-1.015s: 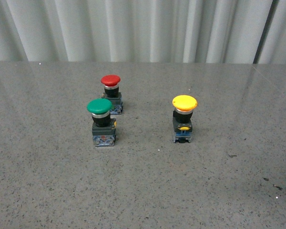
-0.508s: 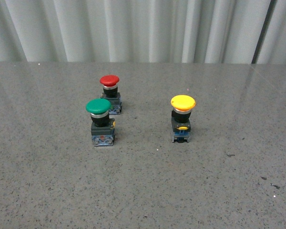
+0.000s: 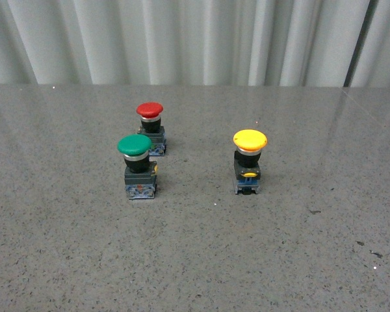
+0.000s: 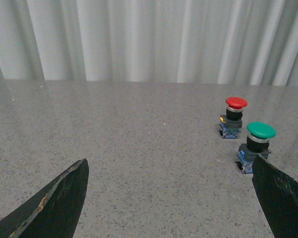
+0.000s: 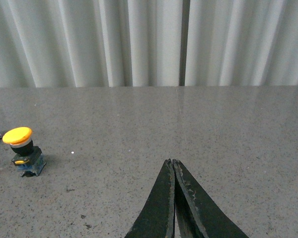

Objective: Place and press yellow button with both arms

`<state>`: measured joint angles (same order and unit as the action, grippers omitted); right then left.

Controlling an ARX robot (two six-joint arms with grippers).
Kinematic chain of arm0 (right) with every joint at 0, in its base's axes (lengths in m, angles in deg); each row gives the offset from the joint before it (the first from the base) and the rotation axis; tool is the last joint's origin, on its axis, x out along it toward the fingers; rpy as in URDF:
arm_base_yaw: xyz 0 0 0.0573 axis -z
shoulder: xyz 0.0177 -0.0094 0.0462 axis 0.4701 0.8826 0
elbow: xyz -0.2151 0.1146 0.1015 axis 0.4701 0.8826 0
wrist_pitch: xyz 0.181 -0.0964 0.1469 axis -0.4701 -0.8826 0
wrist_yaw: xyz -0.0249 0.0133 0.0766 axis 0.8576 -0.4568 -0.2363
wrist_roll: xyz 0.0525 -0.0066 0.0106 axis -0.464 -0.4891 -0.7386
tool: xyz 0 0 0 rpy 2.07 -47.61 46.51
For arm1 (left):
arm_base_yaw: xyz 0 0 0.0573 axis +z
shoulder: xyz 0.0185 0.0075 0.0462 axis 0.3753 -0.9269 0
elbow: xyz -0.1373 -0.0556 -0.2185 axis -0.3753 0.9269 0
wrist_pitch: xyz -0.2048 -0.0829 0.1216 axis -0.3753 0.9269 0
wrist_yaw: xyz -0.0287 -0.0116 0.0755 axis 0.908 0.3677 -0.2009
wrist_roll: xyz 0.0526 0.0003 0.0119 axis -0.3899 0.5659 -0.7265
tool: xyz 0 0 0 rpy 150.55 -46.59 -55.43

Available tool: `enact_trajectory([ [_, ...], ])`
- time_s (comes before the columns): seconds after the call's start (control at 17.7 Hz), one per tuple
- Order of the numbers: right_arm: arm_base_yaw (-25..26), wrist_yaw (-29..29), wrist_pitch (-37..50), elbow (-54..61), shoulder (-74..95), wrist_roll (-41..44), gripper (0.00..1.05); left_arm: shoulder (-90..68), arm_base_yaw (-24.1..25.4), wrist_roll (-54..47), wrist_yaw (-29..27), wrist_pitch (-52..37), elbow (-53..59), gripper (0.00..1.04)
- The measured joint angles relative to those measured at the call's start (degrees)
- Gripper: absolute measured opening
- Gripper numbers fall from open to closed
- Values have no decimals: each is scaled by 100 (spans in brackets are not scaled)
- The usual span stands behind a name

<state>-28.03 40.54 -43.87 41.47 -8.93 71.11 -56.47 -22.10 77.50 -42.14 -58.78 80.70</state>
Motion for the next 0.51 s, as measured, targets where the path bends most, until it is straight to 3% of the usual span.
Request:
enact_trajectory([
  [0.28,0,-4,-149,227,-396,9,2,0,0,0,0,0,0,98],
  [0.34,0,-24,-1014,225,-1034,9,2,0,0,0,-2,2,0,98],
  [0.51,0,-2,-1108,225,-1335,9,2,0,0,0,2,0,0,98],
])
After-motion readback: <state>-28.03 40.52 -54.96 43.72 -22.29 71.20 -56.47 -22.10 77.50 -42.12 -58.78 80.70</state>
